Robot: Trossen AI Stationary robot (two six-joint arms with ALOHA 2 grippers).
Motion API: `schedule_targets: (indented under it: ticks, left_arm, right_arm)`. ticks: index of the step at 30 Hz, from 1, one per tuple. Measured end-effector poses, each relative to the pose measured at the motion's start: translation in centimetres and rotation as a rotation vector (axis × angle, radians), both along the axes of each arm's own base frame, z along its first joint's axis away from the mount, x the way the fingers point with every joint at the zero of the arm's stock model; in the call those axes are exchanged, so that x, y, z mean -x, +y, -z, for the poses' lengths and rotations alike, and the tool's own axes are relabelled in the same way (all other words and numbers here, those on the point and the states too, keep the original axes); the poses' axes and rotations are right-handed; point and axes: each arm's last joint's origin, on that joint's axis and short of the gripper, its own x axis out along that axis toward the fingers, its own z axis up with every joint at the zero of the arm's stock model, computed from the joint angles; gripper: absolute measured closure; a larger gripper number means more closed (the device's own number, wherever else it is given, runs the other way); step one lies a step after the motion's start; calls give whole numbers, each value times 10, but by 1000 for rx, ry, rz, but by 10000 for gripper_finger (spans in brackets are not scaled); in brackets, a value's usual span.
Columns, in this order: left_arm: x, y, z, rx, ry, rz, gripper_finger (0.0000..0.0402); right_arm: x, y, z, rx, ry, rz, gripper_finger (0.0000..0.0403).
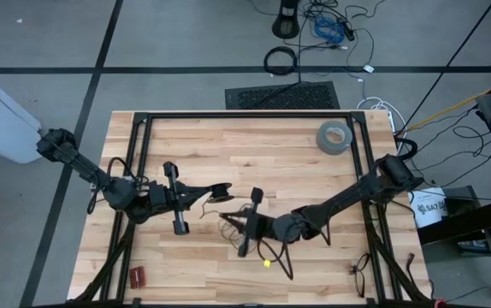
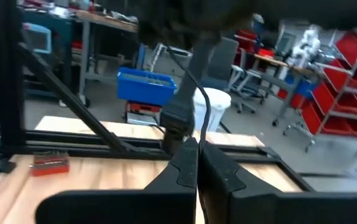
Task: Coil cords
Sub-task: Uncoil the black wire from the spool
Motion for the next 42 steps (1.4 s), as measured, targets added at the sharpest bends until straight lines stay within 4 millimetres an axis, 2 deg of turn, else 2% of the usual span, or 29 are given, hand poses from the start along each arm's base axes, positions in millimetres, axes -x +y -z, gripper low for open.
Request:
schedule_targets:
  ticks: [8, 16, 22, 27, 35, 42]
  left_arm:
    - [0, 0, 1, -3, 6, 0, 401]
    - [0, 0, 1, -1, 6, 1, 401]
    - [0, 0, 1, -2, 4, 9, 401]
    - [0, 0, 1, -3, 4, 11, 401]
    - [0, 0, 0, -7, 2, 11, 401]
    - [0, 0, 0, -8, 2, 11, 401]
  right_arm:
    - [6, 34, -43, 110, 62, 3, 403]
    - [24, 55, -59, 249, 144, 230, 403]
    - [31, 56, -52, 337, 240, 362, 403]
    - [33, 50, -39, 335, 304, 387, 403]
    - [35, 27, -12, 224, 468, 345, 403]
    - [30, 3, 1, 33, 643, 236, 403]
